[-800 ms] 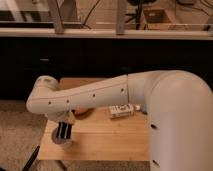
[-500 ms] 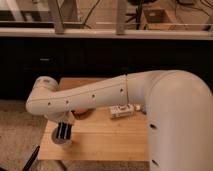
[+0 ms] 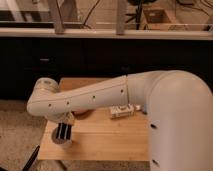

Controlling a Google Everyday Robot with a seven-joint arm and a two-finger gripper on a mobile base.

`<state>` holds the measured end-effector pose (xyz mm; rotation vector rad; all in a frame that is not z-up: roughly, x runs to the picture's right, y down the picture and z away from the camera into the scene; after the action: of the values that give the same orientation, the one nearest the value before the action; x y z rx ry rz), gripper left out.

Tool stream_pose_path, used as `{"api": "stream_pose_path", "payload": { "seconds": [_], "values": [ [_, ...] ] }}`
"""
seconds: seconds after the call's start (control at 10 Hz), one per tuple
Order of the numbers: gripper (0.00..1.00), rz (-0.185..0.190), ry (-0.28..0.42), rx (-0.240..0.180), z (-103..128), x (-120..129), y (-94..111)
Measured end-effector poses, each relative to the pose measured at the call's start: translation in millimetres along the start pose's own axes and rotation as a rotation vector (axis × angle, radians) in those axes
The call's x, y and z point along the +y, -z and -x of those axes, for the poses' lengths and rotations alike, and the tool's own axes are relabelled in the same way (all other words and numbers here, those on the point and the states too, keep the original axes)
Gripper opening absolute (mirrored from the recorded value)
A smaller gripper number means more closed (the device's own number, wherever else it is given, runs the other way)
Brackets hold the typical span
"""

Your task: Place the eraser in the ceramic cup

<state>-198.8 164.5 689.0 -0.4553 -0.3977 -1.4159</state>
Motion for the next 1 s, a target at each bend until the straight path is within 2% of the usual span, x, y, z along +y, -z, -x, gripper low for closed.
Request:
{"api": "stream_pose_path", "payload": {
  "seconds": [0.1,0.2,0.6,0.8,1.0],
  "values": [
    [0.35,0.000,0.000,0.000,-0.1,0.7,-0.5],
    [0.32,-0.002,0.000,0.000,0.0,1.3,-1.8],
    [0.32,-0.009,-0.003,0.002,0.2,2.0,-3.8],
    [0.40,-0.012,-0.002,0.001,0.0,2.1,-5.8],
    [0.35,-0.014,0.001,0.001,0.6,2.4,-8.5]
  ]
}}
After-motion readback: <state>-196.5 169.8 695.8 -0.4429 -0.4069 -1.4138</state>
